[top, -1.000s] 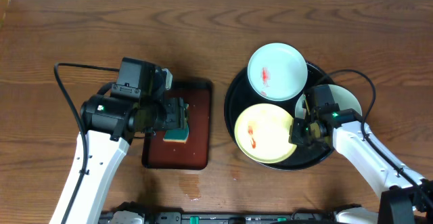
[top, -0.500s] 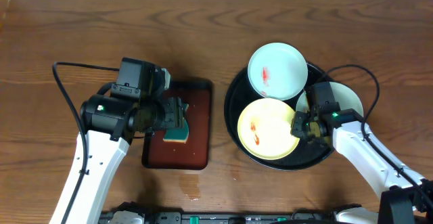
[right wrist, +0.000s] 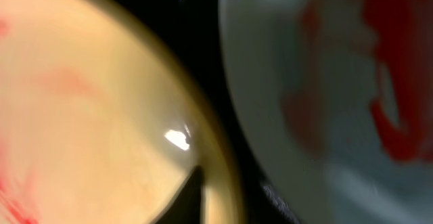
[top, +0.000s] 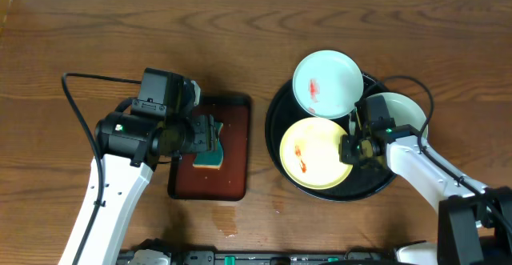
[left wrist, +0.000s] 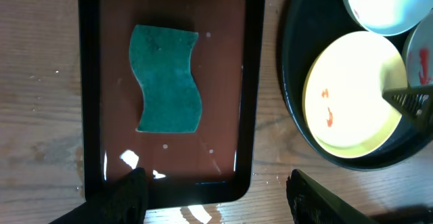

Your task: Clean dirty plates on tray and stack at the side

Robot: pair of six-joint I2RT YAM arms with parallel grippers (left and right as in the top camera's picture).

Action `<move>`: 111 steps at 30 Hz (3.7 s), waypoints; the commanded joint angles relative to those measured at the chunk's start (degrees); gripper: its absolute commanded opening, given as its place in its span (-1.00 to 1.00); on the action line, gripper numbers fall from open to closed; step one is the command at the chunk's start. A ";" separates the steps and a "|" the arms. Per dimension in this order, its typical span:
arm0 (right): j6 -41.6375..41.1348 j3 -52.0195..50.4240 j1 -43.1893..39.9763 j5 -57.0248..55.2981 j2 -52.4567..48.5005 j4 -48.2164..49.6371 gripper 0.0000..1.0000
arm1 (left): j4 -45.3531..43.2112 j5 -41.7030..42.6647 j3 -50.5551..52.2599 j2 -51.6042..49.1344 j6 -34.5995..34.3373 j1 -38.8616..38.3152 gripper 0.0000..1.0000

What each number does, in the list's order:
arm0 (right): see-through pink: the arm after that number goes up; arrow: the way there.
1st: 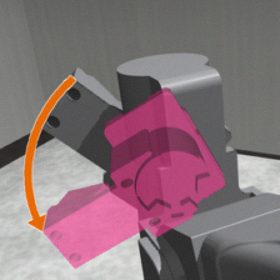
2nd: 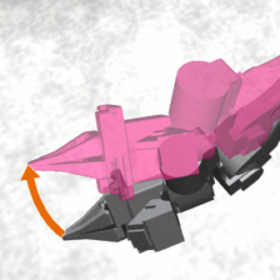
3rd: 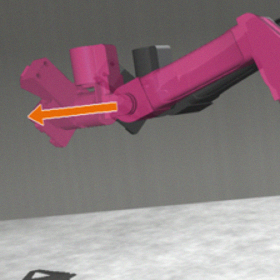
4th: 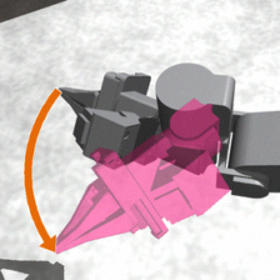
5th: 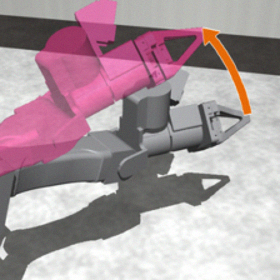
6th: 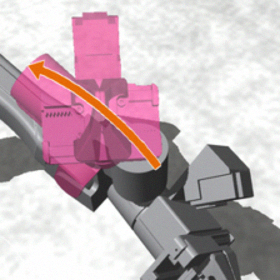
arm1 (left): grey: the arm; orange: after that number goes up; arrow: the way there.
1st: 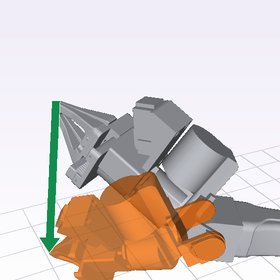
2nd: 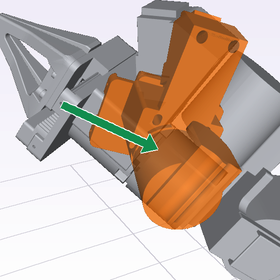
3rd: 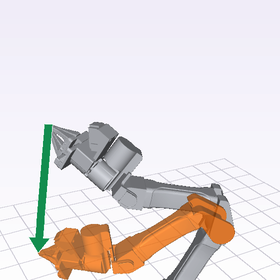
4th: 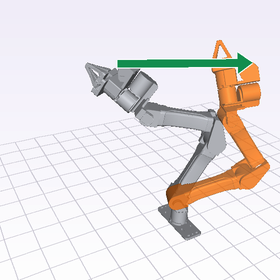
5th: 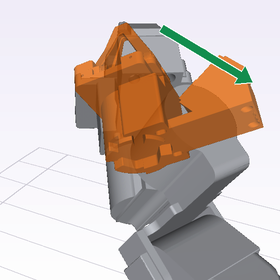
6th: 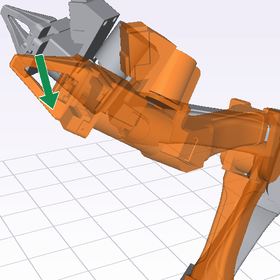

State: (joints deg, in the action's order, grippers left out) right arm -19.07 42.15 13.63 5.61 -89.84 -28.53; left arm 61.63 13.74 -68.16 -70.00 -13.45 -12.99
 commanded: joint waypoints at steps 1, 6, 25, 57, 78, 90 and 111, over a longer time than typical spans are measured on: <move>-1.95 -0.74 0.00 0.66 -4.00 2.01 -0.97 | 0.48 -3.98 -0.31 0.00 0.31 -0.22 0.33; -3.19 -0.70 -0.09 0.59 -4.02 2.14 -0.98 | 0.13 -6.99 1.03 -0.98 -1.53 -0.22 0.33; -3.17 -0.70 -0.09 0.24 -4.02 2.19 -0.97 | -24.57 -6.32 17.09 -25.20 -4.85 -0.22 -0.02; -3.19 -0.70 -0.09 0.24 -4.02 1.53 -0.97 | -22.71 -2.21 20.90 -21.53 -7.21 -1.62 0.08; -3.19 -0.70 -0.09 0.26 -4.02 0.85 -0.98 | -16.44 -3.32 9.99 -18.21 -3.96 -1.55 0.14; -3.19 -0.70 -0.09 0.26 -4.02 0.85 -0.97 | -30.23 -14.23 15.89 -24.68 -3.98 -1.55 0.20; -3.19 -0.70 -0.09 0.26 -4.02 0.63 -0.98 | -22.67 -8.15 10.80 -17.86 -4.46 -1.57 0.08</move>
State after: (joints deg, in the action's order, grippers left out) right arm -21.50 43.00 13.30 7.29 -90.76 -27.35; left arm 37.01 3.57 -55.81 -90.24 -17.96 -14.41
